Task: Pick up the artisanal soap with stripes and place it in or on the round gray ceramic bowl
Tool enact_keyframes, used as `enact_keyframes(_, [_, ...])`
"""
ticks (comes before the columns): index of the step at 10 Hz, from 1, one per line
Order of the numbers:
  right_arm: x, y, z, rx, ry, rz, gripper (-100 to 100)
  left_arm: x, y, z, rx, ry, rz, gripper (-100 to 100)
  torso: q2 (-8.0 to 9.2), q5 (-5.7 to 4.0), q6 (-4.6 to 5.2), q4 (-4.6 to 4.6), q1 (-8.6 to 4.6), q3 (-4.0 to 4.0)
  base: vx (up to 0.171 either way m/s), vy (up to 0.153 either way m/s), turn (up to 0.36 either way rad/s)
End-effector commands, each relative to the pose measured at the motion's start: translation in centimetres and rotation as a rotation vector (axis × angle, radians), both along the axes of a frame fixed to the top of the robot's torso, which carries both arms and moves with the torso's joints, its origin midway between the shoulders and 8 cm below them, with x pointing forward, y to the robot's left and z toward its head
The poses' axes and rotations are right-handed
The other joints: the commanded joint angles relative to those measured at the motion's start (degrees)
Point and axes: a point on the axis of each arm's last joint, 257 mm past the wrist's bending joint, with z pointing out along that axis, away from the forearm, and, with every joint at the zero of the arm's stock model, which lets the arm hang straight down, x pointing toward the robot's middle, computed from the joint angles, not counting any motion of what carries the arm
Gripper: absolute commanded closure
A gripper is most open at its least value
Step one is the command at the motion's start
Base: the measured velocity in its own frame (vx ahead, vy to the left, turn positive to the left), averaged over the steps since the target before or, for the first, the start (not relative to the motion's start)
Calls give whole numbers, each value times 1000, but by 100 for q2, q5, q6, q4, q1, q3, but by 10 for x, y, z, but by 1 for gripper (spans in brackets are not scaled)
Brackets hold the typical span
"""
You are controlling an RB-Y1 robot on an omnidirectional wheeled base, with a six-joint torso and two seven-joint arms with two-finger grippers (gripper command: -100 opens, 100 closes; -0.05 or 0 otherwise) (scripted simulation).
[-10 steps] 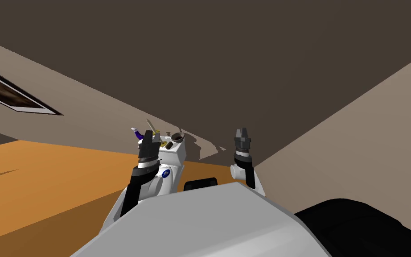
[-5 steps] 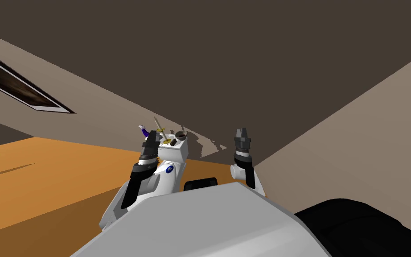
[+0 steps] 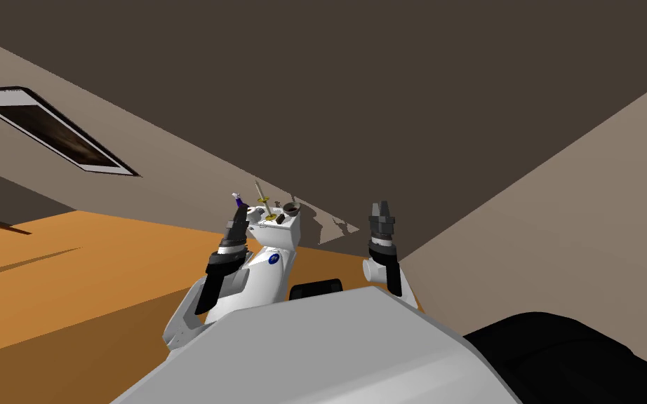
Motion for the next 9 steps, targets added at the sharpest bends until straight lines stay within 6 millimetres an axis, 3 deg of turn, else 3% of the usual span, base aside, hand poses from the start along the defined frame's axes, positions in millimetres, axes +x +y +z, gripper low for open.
enact_keyframes(1, [0,0,0,0,0,0,0,8,9,-5,31,5,36,-100,0,0,0,0,0,0,-91,67,23])
enact_keyframes(6, [0,0,0,0,0,0,0,33,31,-37,125,64,134,-100,-22,-2,0,-4,-9,-12,-44,49,-3])
enact_keyframes(9, [0,0,0,0,0,0,0,48,41,-71,181,135,182,-100,-43,-3,1,-9,-18,-24,26,30,-44])
